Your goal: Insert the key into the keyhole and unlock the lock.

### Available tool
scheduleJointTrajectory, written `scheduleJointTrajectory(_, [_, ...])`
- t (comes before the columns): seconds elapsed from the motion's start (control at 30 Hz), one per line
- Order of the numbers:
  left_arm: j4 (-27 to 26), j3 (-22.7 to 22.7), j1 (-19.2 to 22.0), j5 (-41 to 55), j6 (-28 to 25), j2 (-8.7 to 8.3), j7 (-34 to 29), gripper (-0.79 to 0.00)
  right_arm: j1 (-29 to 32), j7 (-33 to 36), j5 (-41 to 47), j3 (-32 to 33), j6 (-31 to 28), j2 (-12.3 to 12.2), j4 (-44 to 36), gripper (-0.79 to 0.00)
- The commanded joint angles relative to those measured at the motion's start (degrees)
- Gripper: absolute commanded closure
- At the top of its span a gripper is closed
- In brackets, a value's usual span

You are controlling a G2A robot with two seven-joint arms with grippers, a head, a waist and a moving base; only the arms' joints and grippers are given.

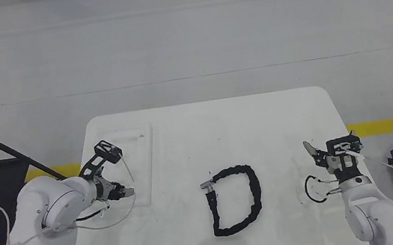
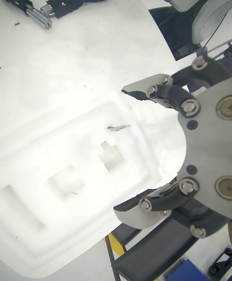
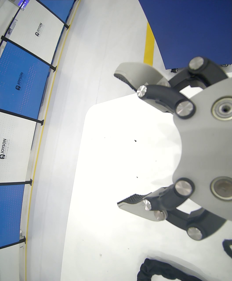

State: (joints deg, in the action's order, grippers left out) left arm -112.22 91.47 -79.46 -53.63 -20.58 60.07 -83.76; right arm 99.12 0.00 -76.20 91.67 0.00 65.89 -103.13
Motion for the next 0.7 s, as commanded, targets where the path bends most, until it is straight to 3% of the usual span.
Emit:
scheduleJointTrajectory(0.0, [-1.22,-0.57,0.13,5.42,2.71,-0.74,-2.66,-0.785,0.0,0.0,0.0,0.0,0.0,0.0,0.0,-0.785])
scheduleJointTrajectory(0.13, [-0.56,-1.62,-1.15,14.13,4.29,-2.48,-4.24,-0.785,0.0,0.0,0.0,0.0,0.0,0.0,0.0,-0.785])
scheduleJointTrajectory(0.3, [0.36,-2.77,-1.49,14.06,4.41,-5.01,-4.24,-0.785,0.0,0.0,0.0,0.0,0.0,0.0,0.0,-0.785])
scheduleJointTrajectory(0.67, [4.0,-5.48,0.22,20.49,9.19,-8.37,-4.24,-0.785,0.0,0.0,0.0,0.0,0.0,0.0,0.0,-0.785])
